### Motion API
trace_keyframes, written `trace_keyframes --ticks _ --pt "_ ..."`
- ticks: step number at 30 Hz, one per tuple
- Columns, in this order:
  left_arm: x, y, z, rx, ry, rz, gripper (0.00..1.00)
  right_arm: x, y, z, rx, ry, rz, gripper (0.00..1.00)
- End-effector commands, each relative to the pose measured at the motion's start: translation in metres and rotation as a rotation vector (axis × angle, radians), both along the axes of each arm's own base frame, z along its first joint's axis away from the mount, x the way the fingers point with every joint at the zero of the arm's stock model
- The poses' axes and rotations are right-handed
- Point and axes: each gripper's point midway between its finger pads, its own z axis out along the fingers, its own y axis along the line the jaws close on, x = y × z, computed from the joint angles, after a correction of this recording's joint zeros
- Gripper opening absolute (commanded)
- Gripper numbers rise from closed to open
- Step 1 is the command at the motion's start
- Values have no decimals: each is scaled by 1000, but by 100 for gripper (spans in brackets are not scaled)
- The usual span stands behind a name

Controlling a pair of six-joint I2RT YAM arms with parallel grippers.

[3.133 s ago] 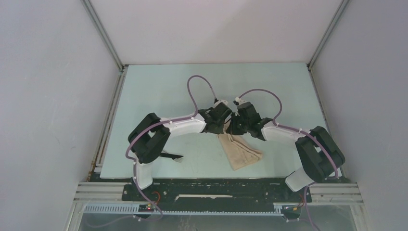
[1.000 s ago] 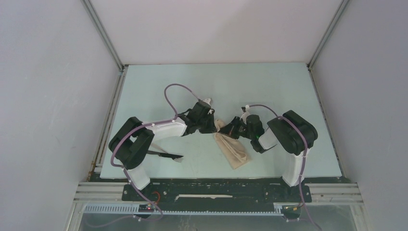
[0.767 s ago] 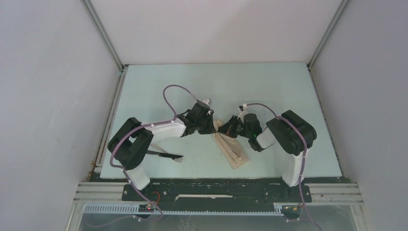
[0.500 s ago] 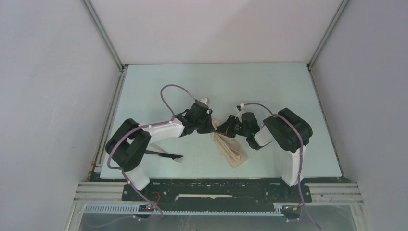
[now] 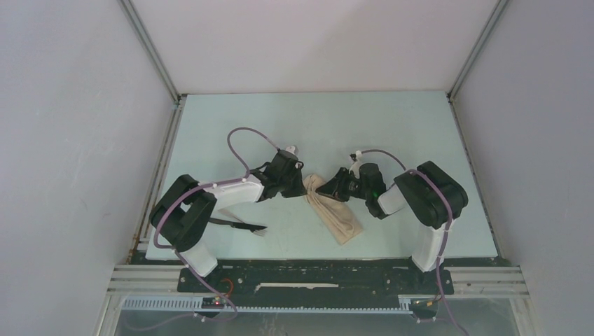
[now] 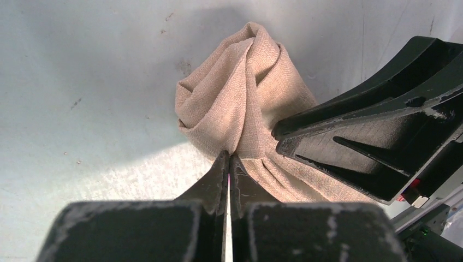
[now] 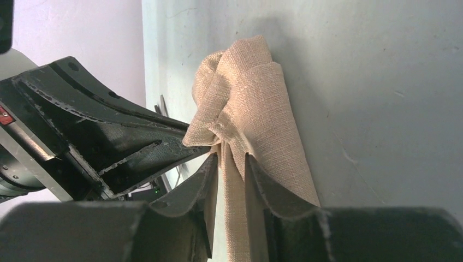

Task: Fold the napkin into a case and place the utensils inside
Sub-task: Stuff the top corner of the smaller-rectangle-folded napkin into the folded napkin.

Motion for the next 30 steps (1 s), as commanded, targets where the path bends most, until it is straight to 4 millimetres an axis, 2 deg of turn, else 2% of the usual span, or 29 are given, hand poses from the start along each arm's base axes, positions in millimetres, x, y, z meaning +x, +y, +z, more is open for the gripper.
trace_keyframes --ticks 1,9,18,20,22,24,26,30 --pt "7 -2 20 -41 -56 19 0 8 4 16 51 -53 8 29" --pt "8 -5 24 -56 -60 10 0 21 17 15 104 -44 27 17" --pt "11 -10 30 -69 -67 -3 0 23 36 11 126 -27 54 13" --pt "13 -13 32 -76 -70 -10 0 20 45 11 124 -28 77 13" --pt "14 -15 36 -78 -70 -17 0 16 54 -1 59 -3 95 13" --pt "16 -16 41 -80 -77 -14 0 14 60 -24 -41 48 101 13" --pt "20 -13 45 -65 -85 6 0 11 55 -43 -96 118 84 13" --pt "23 1 52 -30 -102 74 0 12 44 -46 -198 126 35 13"
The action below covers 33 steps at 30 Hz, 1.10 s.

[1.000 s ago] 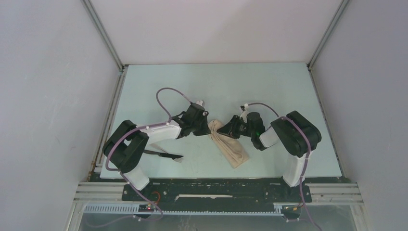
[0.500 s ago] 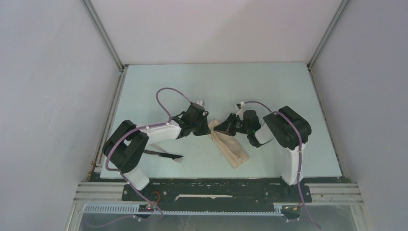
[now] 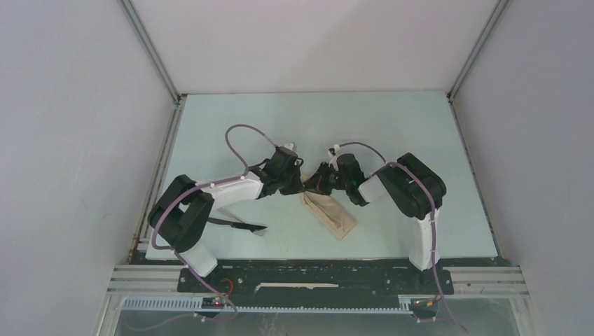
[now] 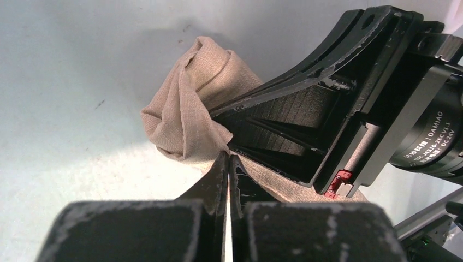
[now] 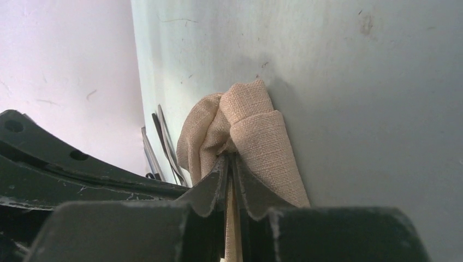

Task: Fold the napkin into a case and place the utensils inside
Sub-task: Stuff the top corner of the smaller-rectangle-folded napkin into the folded napkin, then pick up the top corner of the smaller rectangle folded napkin.

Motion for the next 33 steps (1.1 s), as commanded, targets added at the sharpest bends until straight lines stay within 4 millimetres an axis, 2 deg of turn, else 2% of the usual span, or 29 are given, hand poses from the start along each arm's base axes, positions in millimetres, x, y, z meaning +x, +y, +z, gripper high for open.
trace_keyframes --ticks 1,8,11,15,21,26,31,33 --pt "17 -1 44 -48 -106 59 0 -10 -16 -30 -200 51 -28 14" --pt "4 18 23 7 -75 90 0 -5 -26 14 -42 3 43 23" --pt "2 19 19 7 -68 90 0 -2 -25 33 30 -31 76 26" --pt "2 17 18 -1 -65 80 0 0 -23 44 79 -63 94 27" --pt "2 16 20 -5 -71 74 0 -1 -5 39 111 -50 136 17" --pt "3 16 22 -6 -78 71 0 -4 11 30 128 -25 160 14" --pt "6 9 24 -17 -79 53 0 -11 28 1 77 50 165 12" --pt "9 7 24 -16 -77 51 0 -14 29 -20 -10 95 127 10"
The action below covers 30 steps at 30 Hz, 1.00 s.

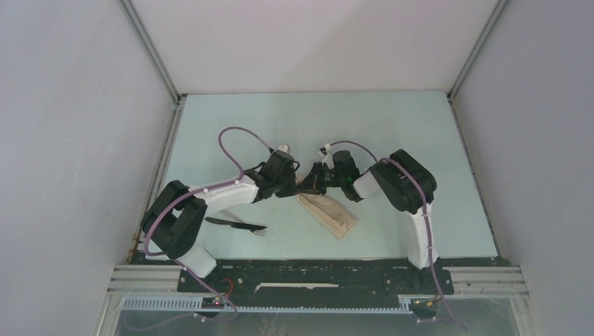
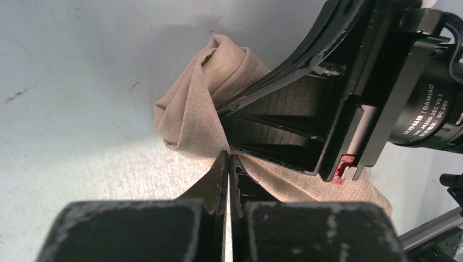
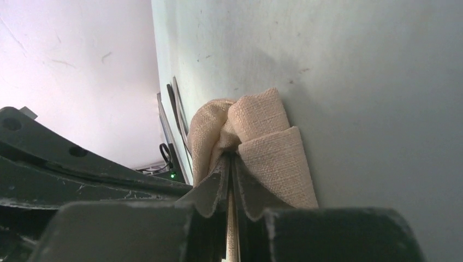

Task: Fold the napkin into a case and place the utensils inside
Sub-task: Pick up the top corner of the smaller rectangle folded napkin.

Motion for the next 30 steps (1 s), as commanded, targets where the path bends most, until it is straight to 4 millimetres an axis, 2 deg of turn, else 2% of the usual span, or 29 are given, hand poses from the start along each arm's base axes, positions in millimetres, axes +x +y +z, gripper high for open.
trace_keyframes --ticks 1,3,4,9,12,16,23,28,30 --pt "14 -13 22 -48 -55 -8 0 -7 9 -34 -149 54 -49 10" --pt "15 -9 22 -31 -51 12 0 -12 -2 -44 -260 62 -70 10" --pt "15 -6 21 -22 -51 21 0 -13 -3 -39 -252 43 -62 10" --pt "10 7 13 7 -40 54 0 -12 -12 10 -115 -7 13 17" --pt "7 12 7 17 -34 53 0 -11 -21 41 -96 -63 35 24" --pt "4 11 4 14 -25 46 0 -5 -31 56 -83 -101 33 29" --pt "4 9 6 6 -28 37 0 4 -34 34 -118 -80 16 29" --pt "4 7 5 -2 -22 33 0 6 -16 16 -144 -66 24 22" --pt "4 5 4 -4 -18 29 0 0 -3 -1 -164 -23 25 17"
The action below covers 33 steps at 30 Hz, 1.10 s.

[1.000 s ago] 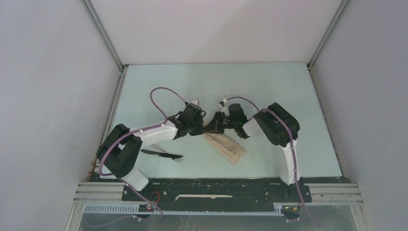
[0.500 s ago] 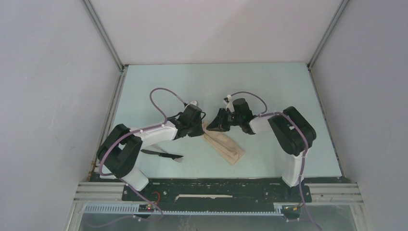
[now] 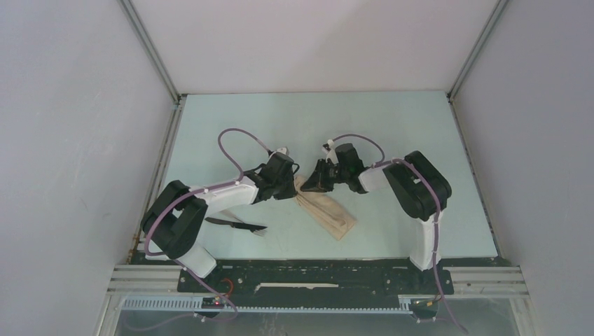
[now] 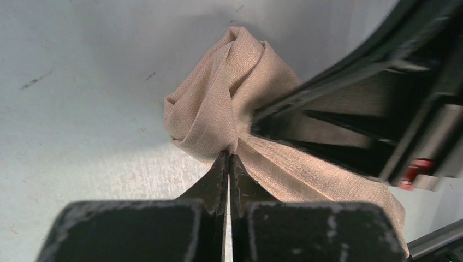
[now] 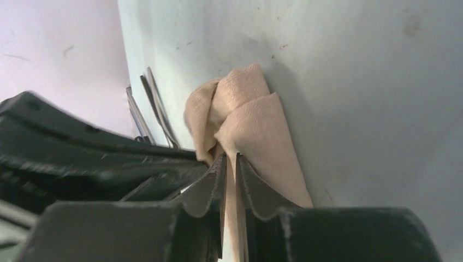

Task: Fold the napkin into a case and place the utensils inside
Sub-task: Pick up the top corner of the smaller rectangle folded napkin.

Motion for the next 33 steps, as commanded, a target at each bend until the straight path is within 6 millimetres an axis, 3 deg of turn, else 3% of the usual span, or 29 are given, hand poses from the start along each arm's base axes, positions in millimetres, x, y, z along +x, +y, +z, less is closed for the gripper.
trace_keyframes --ticks 1,4,6,10,13,14,17,23,28,33 --pt "8 -6 13 -44 -34 7 0 -5 34 -20 -36 11 9 16" --pt "10 -10 11 -52 -21 5 0 -15 59 -22 -4 43 10 14" --pt "11 -8 12 -54 -15 14 0 -23 62 -24 -18 34 24 13" --pt "13 -8 9 -41 3 4 0 -20 35 -28 -18 44 3 12" --pt "12 -11 7 -52 21 -9 2 -18 29 -17 -11 4 21 13" --pt "12 -11 9 -63 14 -3 6 -19 28 -15 -18 -10 28 14" --pt "8 -8 25 -112 -33 7 36 -19 29 3 -5 -51 43 17" --pt "-3 15 61 -144 -115 30 53 -19 22 26 -1 -99 69 24" --pt "-3 32 57 -146 -93 70 52 -24 9 41 -77 -183 124 34" --pt "1 26 40 -169 -23 41 40 -25 -16 37 -271 -328 175 46"
